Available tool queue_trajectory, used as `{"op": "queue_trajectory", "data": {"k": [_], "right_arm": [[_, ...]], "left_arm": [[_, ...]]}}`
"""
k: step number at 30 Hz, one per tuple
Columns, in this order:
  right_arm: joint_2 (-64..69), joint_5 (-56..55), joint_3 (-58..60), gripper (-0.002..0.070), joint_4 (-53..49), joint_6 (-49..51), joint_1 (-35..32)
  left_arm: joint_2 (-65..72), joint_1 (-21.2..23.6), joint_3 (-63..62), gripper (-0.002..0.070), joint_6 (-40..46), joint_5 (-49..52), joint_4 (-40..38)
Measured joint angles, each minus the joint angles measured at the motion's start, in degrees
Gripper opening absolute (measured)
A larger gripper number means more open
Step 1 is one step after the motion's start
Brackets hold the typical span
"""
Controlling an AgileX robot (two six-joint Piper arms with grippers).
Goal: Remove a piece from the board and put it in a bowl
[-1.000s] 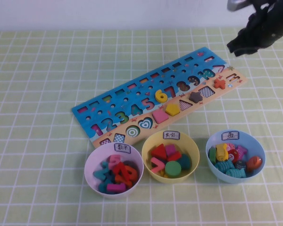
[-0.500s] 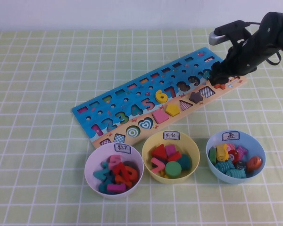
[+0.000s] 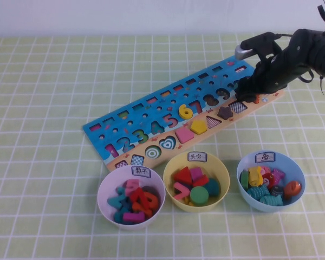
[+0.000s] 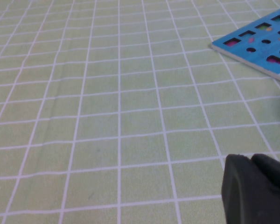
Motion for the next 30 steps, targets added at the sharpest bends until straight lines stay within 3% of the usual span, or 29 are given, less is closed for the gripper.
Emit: {"op": "queue_trajectory", "data": {"k": [8,16,30], "right_arm": [[0.4,-0.62,-0.13,0.0497,0.0,-0.14,0.0],[0.49,-0.12,-0.26,0.044,0.13,-0.14,0.0],[0.29,3.31,-1.94,0.0433,-0.11,-0.14,0.0]], "left_arm": [[0.0,0.0,0.0,-0.0005,0.0,0.0,0.0],[0.0,0.0,0.0,-0.0005,0.0,0.0,0.0],[0.0,0.0,0.0,-0.0005,0.0,0.0,0.0]]}}
